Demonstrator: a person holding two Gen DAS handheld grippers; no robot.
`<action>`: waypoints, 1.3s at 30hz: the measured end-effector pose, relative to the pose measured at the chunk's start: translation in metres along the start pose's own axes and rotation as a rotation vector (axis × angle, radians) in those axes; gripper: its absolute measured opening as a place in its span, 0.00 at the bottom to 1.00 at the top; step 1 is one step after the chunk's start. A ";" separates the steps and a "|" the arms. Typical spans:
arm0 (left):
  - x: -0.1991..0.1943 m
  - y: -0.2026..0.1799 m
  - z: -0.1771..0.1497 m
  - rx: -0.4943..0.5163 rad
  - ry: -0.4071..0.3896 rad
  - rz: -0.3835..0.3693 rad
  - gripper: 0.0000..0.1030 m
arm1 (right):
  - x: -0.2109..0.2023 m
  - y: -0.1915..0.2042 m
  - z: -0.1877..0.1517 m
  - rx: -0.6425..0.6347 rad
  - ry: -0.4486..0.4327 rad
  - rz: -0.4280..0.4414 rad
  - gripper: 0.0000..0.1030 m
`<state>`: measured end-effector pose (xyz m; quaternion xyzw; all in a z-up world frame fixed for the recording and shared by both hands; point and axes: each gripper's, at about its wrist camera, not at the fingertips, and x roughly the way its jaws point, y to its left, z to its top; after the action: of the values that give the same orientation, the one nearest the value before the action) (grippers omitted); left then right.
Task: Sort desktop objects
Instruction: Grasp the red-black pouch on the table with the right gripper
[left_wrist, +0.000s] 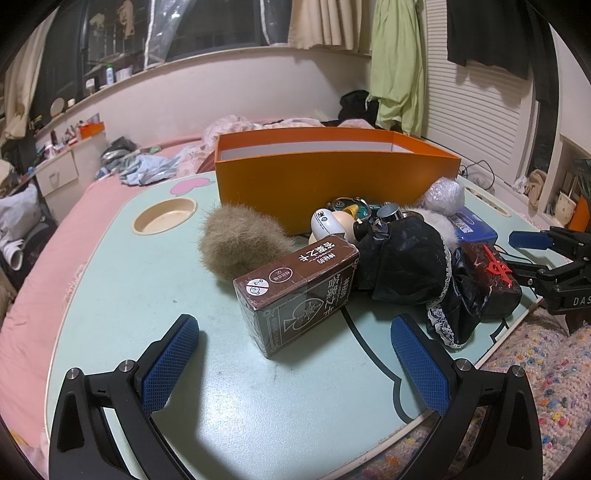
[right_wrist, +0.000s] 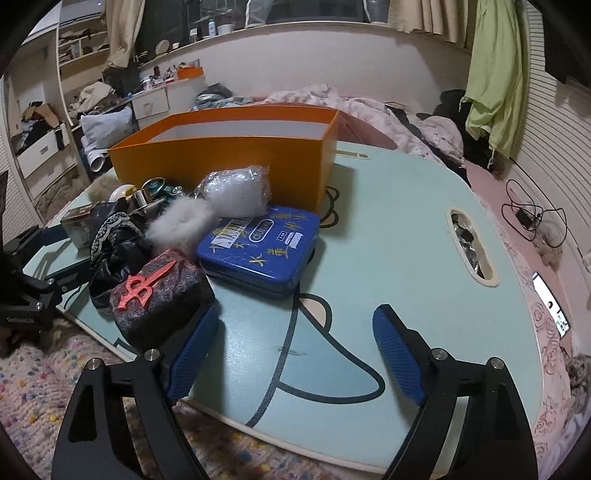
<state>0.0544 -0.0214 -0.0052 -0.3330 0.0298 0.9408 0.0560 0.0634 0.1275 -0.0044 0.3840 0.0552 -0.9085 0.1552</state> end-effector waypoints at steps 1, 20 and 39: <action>0.000 0.000 0.000 0.000 0.000 0.000 1.00 | 0.000 0.000 0.000 0.000 0.000 0.000 0.83; 0.000 0.001 0.000 0.002 -0.002 -0.002 1.00 | -0.001 -0.003 -0.005 0.001 -0.008 0.014 0.85; -0.002 0.002 -0.001 -0.001 -0.008 -0.002 1.00 | 0.010 0.056 0.018 -0.294 0.002 0.256 0.77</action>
<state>0.0561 -0.0231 -0.0046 -0.3293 0.0286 0.9421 0.0569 0.0629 0.0684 0.0021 0.3621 0.1380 -0.8631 0.3239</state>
